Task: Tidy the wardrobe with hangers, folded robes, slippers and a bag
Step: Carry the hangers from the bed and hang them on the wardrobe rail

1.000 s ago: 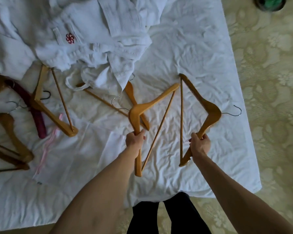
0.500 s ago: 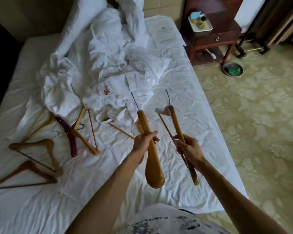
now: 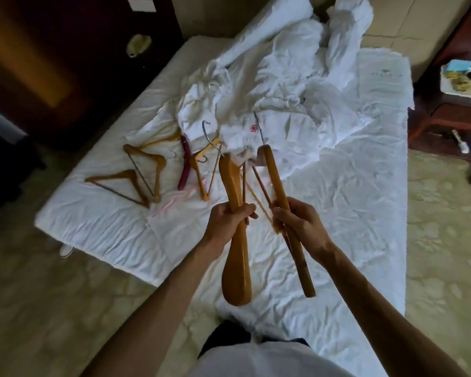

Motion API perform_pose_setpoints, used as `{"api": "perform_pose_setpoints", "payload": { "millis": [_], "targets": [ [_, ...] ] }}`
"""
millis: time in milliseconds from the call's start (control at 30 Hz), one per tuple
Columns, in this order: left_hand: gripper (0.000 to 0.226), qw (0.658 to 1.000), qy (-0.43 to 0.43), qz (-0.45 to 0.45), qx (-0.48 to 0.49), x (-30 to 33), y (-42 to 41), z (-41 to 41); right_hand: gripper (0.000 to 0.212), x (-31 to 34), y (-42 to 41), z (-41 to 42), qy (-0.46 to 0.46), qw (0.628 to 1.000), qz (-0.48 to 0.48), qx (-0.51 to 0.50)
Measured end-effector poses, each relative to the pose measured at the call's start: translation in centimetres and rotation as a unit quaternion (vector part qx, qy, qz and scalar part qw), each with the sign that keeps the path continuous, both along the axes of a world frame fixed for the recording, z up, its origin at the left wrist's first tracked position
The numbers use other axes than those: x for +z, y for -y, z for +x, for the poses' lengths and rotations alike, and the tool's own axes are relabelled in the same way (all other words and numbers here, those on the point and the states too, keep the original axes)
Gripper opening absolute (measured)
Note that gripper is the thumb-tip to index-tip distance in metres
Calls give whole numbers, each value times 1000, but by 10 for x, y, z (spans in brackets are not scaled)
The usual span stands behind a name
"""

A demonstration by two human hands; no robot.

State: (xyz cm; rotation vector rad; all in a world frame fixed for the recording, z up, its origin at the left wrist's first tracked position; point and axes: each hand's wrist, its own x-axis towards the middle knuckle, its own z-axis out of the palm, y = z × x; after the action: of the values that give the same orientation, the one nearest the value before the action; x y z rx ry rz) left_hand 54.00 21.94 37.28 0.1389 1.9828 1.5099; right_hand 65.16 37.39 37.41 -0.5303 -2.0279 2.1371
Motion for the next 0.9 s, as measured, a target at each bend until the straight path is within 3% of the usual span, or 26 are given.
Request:
{"api": "perform_pose_setpoints", "payload": {
  "millis": [333, 533, 767, 900],
  "targets": [
    [32, 973, -104, -19, 208, 39, 170, 27, 15, 26, 137, -68, -55, 972, -17, 227],
    [30, 933, -141, -12, 330, 49, 304, 42, 13, 32, 277, -107, -58, 938, -22, 340],
    [27, 890, -136, -57, 431, 39, 479, 31, 38, 33, 460, -153, -48, 897, -23, 439],
    [27, 873, -142, -76, 460, 51, 574, 16, 26, 41, 562, -186, -58, 873, -14, 484]
  ]
}}
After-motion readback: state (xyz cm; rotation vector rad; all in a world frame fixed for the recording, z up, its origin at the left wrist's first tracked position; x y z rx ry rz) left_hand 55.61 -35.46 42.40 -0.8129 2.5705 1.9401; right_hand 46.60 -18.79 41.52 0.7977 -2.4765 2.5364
